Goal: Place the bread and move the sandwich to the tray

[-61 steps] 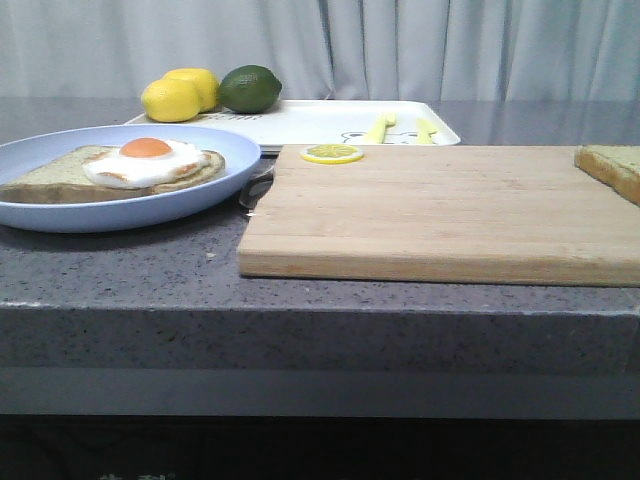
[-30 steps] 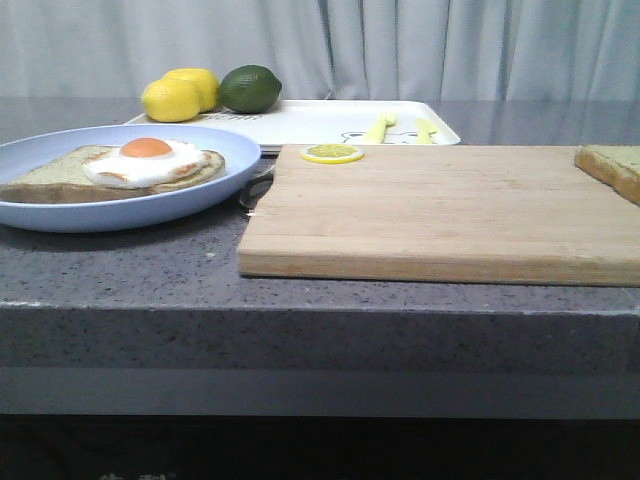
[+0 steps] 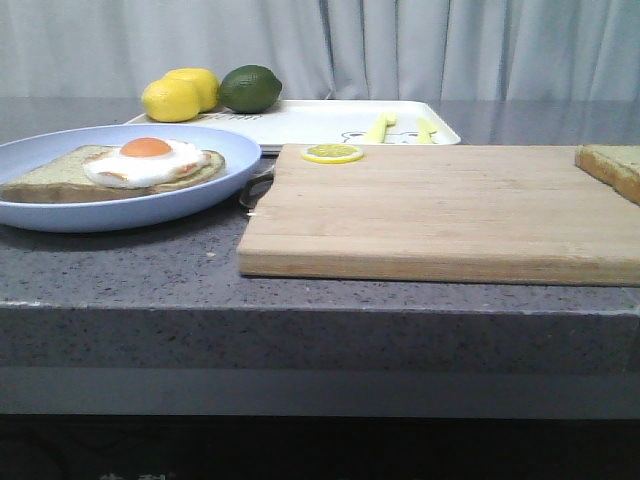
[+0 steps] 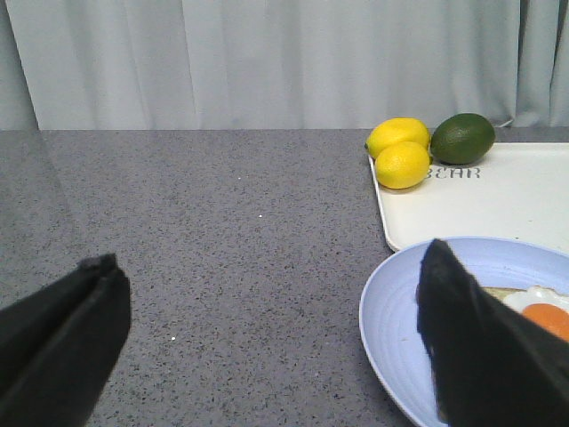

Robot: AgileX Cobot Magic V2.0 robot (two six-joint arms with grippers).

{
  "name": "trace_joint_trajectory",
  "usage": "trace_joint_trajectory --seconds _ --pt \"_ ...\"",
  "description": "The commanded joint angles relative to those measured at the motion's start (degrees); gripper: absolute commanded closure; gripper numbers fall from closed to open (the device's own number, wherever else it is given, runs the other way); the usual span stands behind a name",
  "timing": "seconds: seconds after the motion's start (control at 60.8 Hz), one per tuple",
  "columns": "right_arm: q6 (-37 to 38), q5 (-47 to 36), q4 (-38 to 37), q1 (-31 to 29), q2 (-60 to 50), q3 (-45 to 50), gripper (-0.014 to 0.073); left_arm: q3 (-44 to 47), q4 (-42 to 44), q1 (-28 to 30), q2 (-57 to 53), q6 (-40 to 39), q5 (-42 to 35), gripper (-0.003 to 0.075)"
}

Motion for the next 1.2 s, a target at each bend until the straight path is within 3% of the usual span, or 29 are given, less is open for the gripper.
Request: trace_joint_trajectory --seconds 0.0,0.461,0.543,0.691,0.823,1.02,1.185 --pt "-1.4 4.6 2.4 0.8 -2.3 -1.7 0.0001 -1.9 0.0 -0.3 0.4 -0.5 -4.9 0.0081" --pt "-1.6 6.9 2.3 2.1 -0.6 -1.5 0.0030 -1.9 0.0 -0.3 0.4 -0.5 -4.9 0.0081" --pt "-0.1 6.9 2.3 2.1 -0.6 -1.5 0.0130 -1.9 0.0 -0.3 0.4 -0.5 -4.9 0.0081" --pt "2.7 6.9 2.3 2.1 -0.7 -1.5 0.0456 -1.9 0.0 -0.3 0.4 -0.5 -4.9 0.0081" --pt "3.9 6.9 2.3 2.1 -1.6 -1.5 0.0662 -1.9 0.0 -0.3 0.4 -0.5 -4.9 0.0081" --pt "6.9 6.9 2.7 2.1 -6.4 -1.5 0.0674 -1.9 0.0 -0.3 0.4 -0.5 -4.9 0.0081" --pt "7.5 7.0 8.0 2.1 -12.9 -1.5 0.0674 -1.9 0.0 -0.3 0.4 -0.5 -4.9 0.0081"
